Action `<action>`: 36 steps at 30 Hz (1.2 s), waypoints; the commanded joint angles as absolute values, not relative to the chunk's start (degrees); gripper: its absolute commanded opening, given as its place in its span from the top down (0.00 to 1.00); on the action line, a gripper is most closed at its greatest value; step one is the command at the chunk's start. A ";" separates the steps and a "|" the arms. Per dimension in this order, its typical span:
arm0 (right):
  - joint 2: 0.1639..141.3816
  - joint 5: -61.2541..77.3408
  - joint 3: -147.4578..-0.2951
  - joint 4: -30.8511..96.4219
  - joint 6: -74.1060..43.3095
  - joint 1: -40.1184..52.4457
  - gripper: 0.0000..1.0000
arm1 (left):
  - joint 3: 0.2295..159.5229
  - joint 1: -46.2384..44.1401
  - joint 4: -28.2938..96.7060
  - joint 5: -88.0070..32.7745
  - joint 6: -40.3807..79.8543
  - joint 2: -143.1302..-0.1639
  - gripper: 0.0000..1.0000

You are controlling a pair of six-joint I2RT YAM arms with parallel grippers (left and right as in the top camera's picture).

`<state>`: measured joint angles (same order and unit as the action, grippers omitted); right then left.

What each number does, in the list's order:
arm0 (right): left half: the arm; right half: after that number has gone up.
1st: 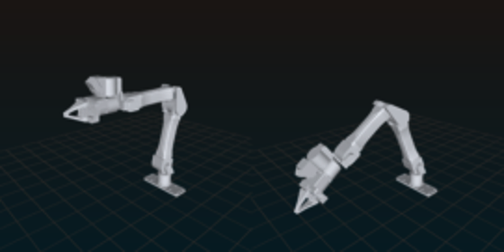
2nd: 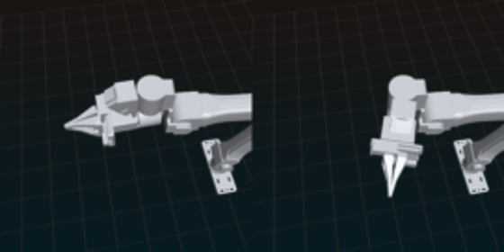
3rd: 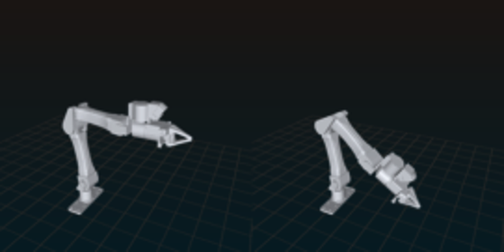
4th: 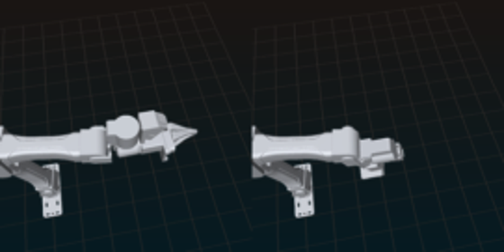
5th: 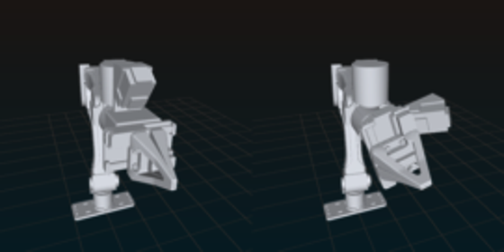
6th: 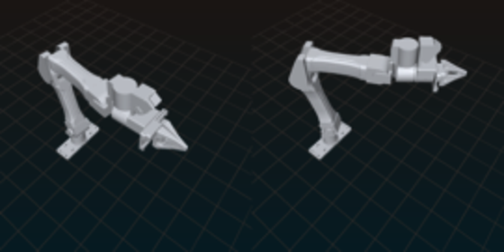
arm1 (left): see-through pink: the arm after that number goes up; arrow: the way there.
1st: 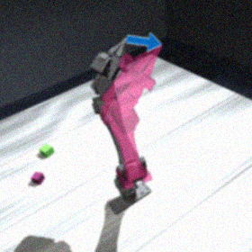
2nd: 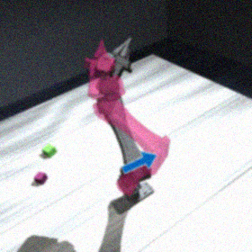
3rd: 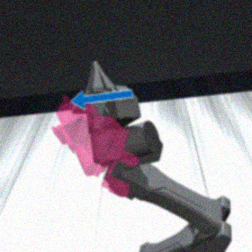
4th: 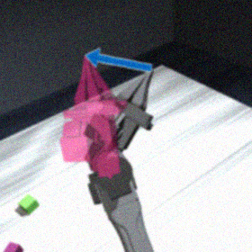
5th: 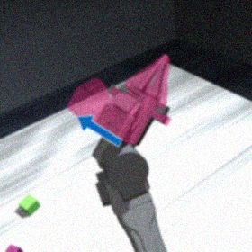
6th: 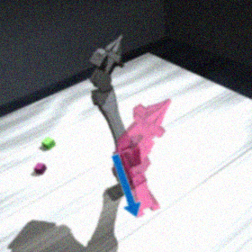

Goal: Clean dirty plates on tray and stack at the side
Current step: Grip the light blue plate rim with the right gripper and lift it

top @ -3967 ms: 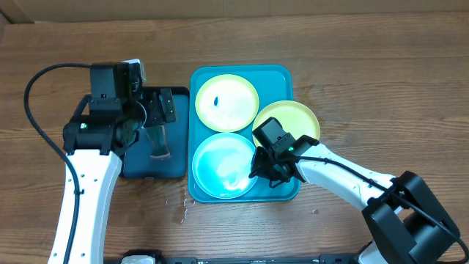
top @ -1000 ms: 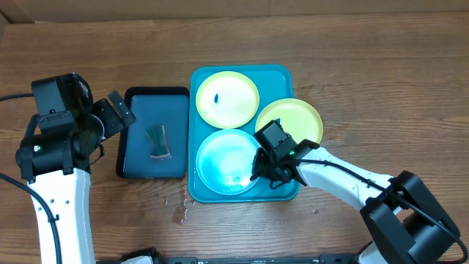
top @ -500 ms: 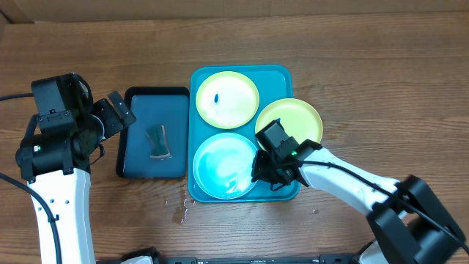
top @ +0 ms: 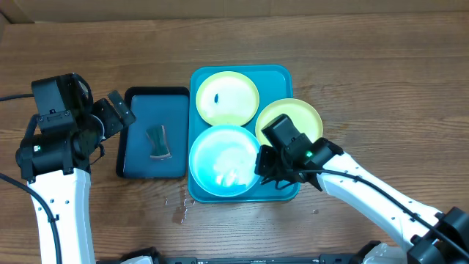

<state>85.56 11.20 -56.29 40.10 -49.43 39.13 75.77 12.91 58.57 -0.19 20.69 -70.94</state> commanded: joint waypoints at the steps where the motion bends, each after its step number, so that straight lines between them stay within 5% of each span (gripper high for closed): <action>1: 84.90 8.97 -60.97 39.81 -49.08 39.27 0.96 | 76.75 13.13 58.50 0.43 21.23 -71.24 0.00; 24: 97.76 2.55 -66.17 18.06 -50.54 39.27 0.96 | 76.77 13.13 58.50 0.43 21.21 -71.24 0.00; 36: 106.65 -0.49 -78.28 17.69 -42.89 39.38 0.96 | 76.77 13.13 58.52 0.43 21.23 -71.24 0.00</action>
